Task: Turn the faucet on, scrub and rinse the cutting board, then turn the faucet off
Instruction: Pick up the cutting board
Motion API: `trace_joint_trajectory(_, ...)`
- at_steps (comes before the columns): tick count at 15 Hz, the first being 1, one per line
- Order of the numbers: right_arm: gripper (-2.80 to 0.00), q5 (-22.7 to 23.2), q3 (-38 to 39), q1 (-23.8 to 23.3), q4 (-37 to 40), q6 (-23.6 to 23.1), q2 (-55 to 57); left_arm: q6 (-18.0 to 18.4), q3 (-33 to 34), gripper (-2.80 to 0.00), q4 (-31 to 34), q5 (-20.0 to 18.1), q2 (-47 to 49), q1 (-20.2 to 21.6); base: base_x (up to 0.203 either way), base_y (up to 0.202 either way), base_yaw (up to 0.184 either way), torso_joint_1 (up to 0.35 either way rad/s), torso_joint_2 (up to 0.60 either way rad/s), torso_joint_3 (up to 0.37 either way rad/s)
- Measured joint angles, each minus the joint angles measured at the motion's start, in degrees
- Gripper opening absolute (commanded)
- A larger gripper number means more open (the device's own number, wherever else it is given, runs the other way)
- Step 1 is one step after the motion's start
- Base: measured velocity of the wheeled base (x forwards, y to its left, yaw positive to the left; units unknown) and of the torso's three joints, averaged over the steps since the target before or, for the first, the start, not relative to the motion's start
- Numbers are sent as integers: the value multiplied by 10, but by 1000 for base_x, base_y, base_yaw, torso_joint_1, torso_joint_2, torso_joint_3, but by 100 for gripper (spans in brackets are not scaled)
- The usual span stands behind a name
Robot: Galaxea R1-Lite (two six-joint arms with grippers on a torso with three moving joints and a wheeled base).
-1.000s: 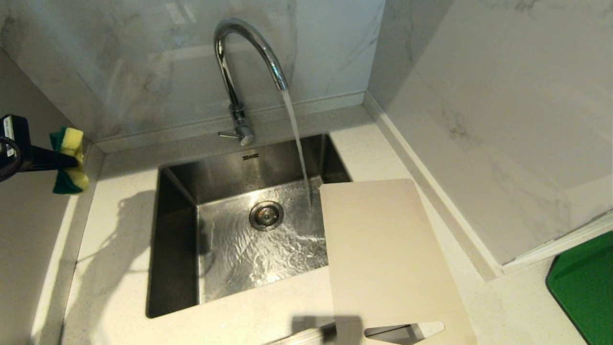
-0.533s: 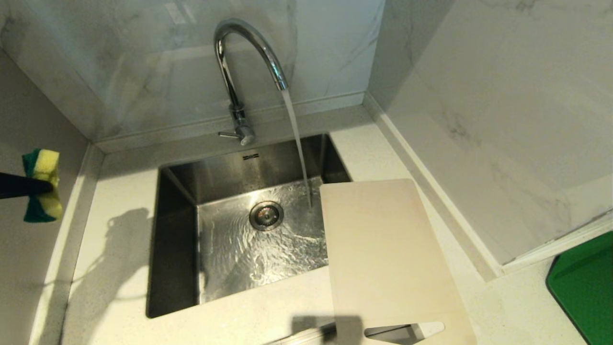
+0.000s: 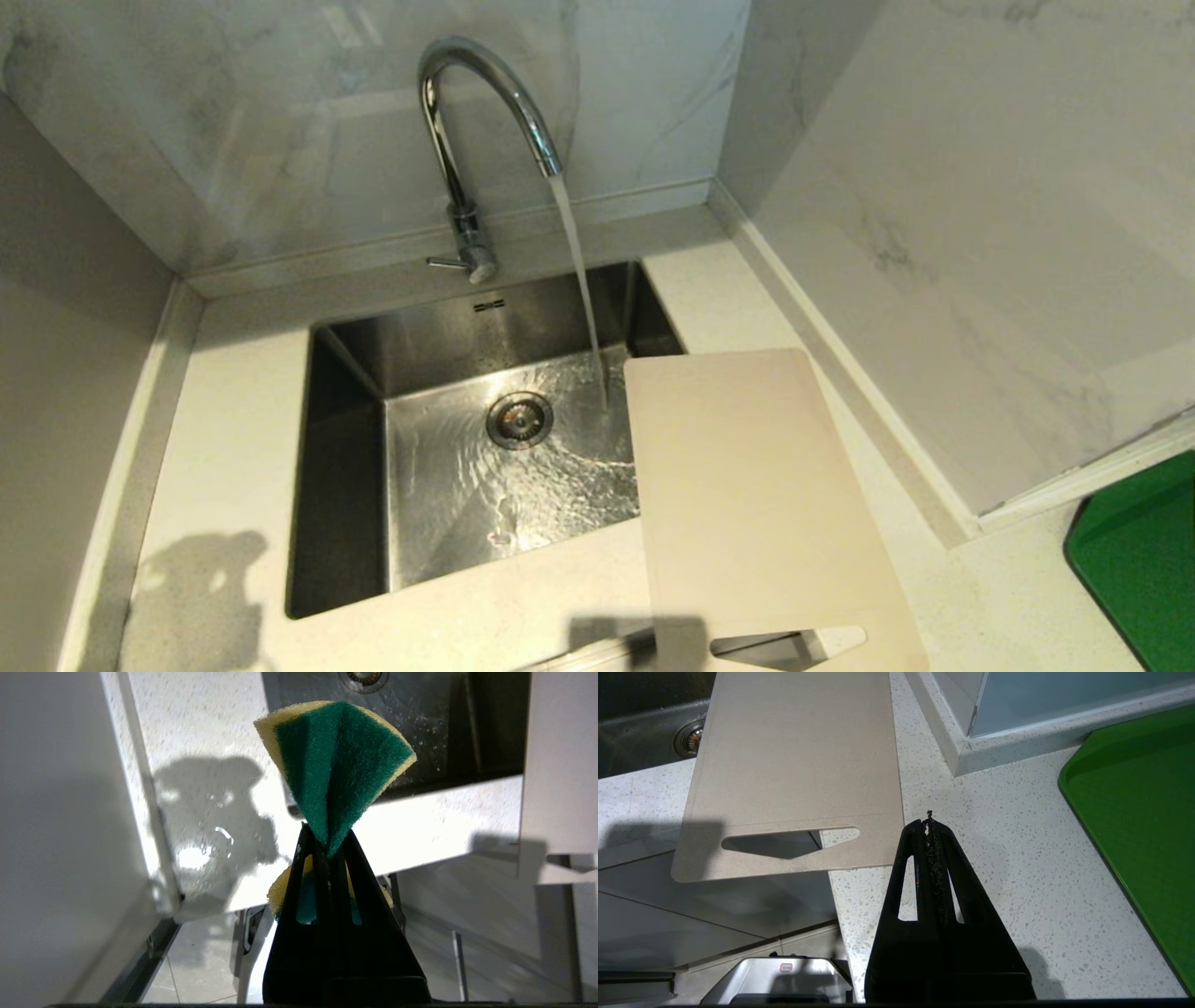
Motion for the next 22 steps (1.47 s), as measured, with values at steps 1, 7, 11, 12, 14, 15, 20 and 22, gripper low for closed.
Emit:
trace_joint_trajectory(1, -280, 0, 0, 0, 0, 0, 0, 4, 25, -280, 0, 4, -29, 0, 0, 0, 0, 0, 0, 0)
trace_joint_trajectory(7, -280, 0, 0, 0, 0, 0, 0, 20, 154, -280, -22, 27, -184, 2, 0, 0, 0, 0, 0, 0)
trace_joint_trajectory(11, -280, 0, 0, 0, 0, 0, 0, 79, 234, -280, -58, 62, -270, 2, 0, 0, 0, 0, 0, 0)
trace_joint_trajectory(12, -280, 0, 0, 0, 0, 0, 0, 89, 254, -280, -63, 67, -288, 2, 0, 0, 0, 0, 0, 0)
trace_joint_trajectory(14, -280, 0, 0, 0, 0, 0, 0, 96, 287, -280, -89, 81, -316, 0, 0, 0, 0, 0, 0, 0)
trace_joint_trajectory(15, -280, 0, 0, 0, 0, 0, 0, 106, 302, -280, -103, 87, -330, -1, 0, 0, 0, 0, 0, 0)
trace_joint_trajectory(20, -280, 0, 0, 0, 0, 0, 0, 176, 363, -280, -120, 99, -406, -5, 0, 0, 0, 0, 0, 0)
trace_joint_trajectory(22, -280, 0, 0, 0, 0, 0, 0, 180, 378, -280, -143, 98, -422, -6, 0, 0, 0, 0, 0, 0)
